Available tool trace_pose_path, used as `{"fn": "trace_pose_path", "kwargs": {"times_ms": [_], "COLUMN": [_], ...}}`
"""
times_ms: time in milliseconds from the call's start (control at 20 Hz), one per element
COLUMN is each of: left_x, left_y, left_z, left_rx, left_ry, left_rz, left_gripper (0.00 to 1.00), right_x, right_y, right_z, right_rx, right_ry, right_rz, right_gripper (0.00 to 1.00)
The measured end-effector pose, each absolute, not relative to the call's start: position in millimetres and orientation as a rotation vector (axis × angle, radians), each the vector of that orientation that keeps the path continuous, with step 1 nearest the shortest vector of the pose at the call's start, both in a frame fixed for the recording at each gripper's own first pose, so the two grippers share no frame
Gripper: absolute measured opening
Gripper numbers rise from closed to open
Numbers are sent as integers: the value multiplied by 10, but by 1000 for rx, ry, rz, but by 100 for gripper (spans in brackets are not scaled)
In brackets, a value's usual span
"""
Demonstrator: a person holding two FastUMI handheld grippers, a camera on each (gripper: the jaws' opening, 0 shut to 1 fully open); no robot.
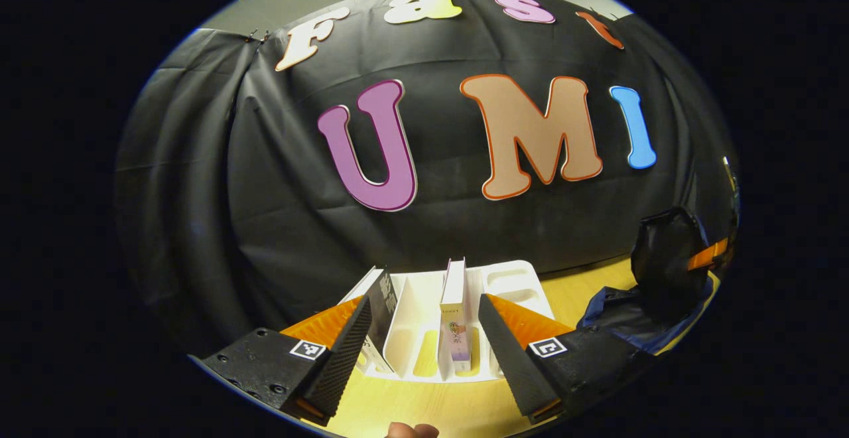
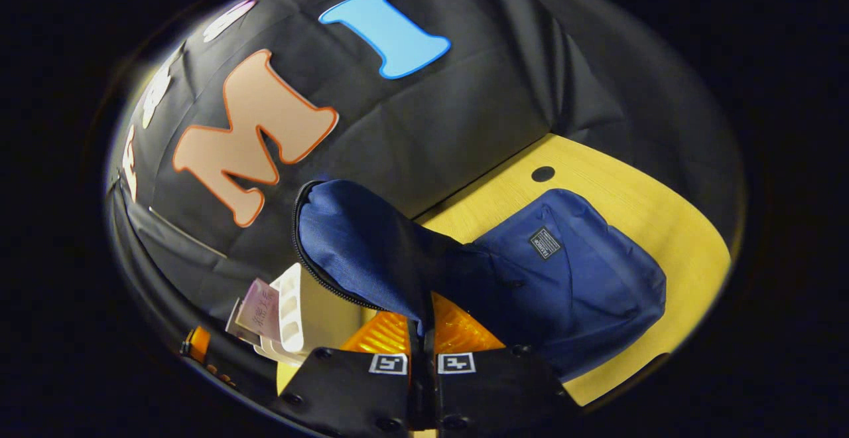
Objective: Open the schoolbag, grab two books from the bookshelf and put them into the schoolbag.
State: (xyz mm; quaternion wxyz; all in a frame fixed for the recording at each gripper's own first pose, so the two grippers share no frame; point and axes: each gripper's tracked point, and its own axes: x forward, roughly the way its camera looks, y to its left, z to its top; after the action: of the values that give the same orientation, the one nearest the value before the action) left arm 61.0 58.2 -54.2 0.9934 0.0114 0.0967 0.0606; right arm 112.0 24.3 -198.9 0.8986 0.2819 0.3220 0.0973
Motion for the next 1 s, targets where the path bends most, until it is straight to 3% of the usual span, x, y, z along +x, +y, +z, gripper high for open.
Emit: {"fn": "trace_pose_path", "kwargs": {"times_ms": [100,300,350,400,450,650,1000], "left_x": [800,1167,1256,1337,1382,1676,1960], "left_y": [507,448,458,461,454,453,451], "left_z": [-736,-1153,-1237,-1306,-1380,-1590,-1751], "left_rx": [5,-53,-66,-79,-86,-121,20], "left_ry": [267,442,475,515,555,670,821], "left_rz": [82,44,46,40,33,10,-51], "left_gripper": [98,94,99,95,99,95,92], "right_x": [1106,1082,1083,1083,1072,1057,1058], "right_y": [205,162,170,164,164,144,119], "right_z": [-1951,-1952,-1951,-1956,-1964,-1963,-1953], "right_rx": [594,600,602,605,605,603,622], "right_ry": [658,657,657,656,656,655,651], "right_rz": [186,176,173,169,165,155,137], "right_gripper": [3,3,5,3,5,5,5]}}
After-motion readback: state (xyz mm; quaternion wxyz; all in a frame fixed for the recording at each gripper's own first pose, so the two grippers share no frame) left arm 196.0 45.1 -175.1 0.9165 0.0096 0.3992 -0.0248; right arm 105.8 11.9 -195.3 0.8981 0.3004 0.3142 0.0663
